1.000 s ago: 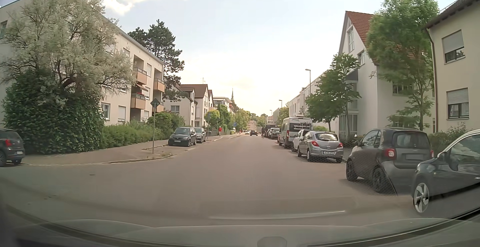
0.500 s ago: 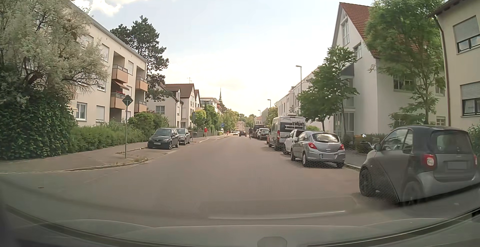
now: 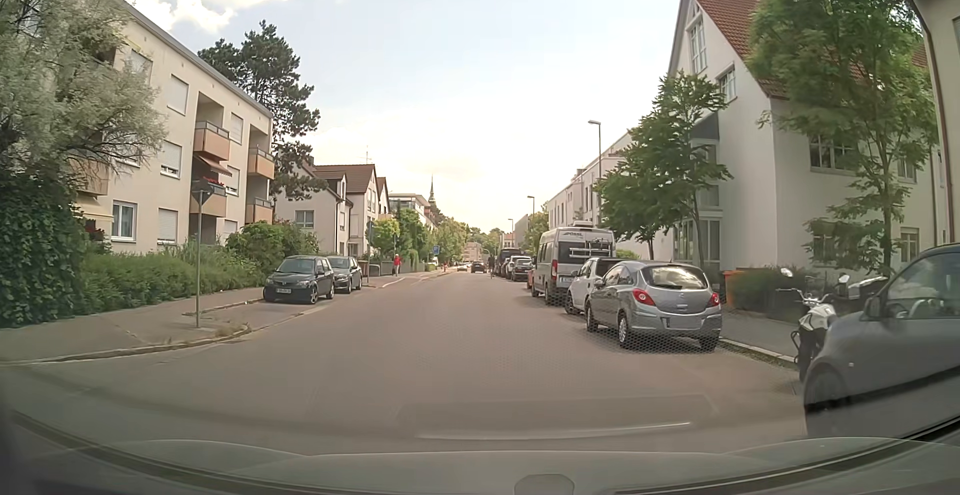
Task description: Follow the waypoints while adhering to traffic rules and regulations
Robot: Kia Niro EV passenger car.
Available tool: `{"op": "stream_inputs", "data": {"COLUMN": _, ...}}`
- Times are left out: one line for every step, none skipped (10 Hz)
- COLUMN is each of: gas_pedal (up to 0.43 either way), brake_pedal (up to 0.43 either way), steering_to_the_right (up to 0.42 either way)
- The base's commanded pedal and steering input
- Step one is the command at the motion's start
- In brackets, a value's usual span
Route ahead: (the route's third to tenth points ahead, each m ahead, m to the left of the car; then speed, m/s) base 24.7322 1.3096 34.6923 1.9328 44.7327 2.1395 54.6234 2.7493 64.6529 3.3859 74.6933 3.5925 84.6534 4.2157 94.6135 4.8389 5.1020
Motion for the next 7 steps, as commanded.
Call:
{"op": "stream_inputs", "data": {"gas_pedal": 0.197, "brake_pedal": 0.0, "steering_to_the_right": 0.006}}
{"op": "stream_inputs", "data": {"gas_pedal": 0.197, "brake_pedal": 0.0, "steering_to_the_right": 0.004}}
{"op": "stream_inputs", "data": {"gas_pedal": 0.197, "brake_pedal": 0.0, "steering_to_the_right": 0.004}}
{"op": "stream_inputs", "data": {"gas_pedal": 0.209, "brake_pedal": 0.0, "steering_to_the_right": 0.001}}
{"op": "stream_inputs", "data": {"gas_pedal": 0.24, "brake_pedal": 0.0, "steering_to_the_right": -0.002}}
{"op": "stream_inputs", "data": {"gas_pedal": 0.24, "brake_pedal": 0.0, "steering_to_the_right": -0.005}}
{"op": "stream_inputs", "data": {"gas_pedal": 0.24, "brake_pedal": 0.0, "steering_to_the_right": -0.006}}
